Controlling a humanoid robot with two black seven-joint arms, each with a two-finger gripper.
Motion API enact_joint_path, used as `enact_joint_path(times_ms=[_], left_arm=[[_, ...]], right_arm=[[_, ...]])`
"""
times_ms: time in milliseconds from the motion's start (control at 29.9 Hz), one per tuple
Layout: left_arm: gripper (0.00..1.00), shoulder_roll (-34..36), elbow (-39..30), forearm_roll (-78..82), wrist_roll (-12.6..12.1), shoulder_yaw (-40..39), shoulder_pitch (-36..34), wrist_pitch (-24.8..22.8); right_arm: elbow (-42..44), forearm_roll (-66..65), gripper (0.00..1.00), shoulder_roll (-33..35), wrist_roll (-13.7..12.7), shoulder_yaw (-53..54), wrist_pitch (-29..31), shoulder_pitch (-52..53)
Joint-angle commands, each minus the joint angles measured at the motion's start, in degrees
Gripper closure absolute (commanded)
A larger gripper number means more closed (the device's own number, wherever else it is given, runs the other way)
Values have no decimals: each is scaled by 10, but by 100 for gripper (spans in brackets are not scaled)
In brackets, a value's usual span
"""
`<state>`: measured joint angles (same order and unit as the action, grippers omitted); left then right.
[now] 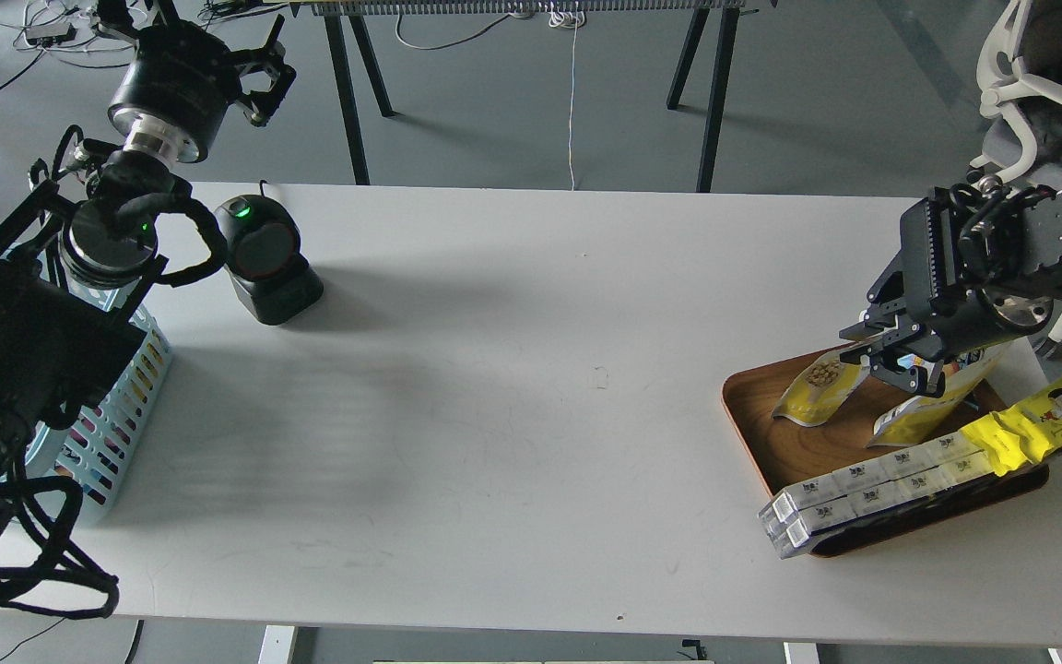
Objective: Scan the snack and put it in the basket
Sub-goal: 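Reach the right gripper down to the yellow snack packet on the tray, then close the right gripper on the yellow packet and lift it, then carry the yellow packet with the right gripper toward the scanner and lower it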
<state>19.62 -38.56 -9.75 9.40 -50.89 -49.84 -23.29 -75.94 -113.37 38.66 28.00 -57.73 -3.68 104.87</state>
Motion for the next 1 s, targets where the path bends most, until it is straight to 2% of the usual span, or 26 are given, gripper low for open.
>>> enact_joint_path(times_ms=[0,468,802,969], left_arm=[[0,1,0,0,0,0,0,1],[0,-2,1,1,0,-1,-1,2],[0,-1,1,1,0,0,-3,3],[0,-1,1,1,0,1,-4,3]], right_arm=[[-2,0,100,0,0,0,0,-3],[-2,5,100,6,0,14,-2,17],[-18,51,100,10,0,138,6,24],[-22,94,100,-24,0,162,6,27]])
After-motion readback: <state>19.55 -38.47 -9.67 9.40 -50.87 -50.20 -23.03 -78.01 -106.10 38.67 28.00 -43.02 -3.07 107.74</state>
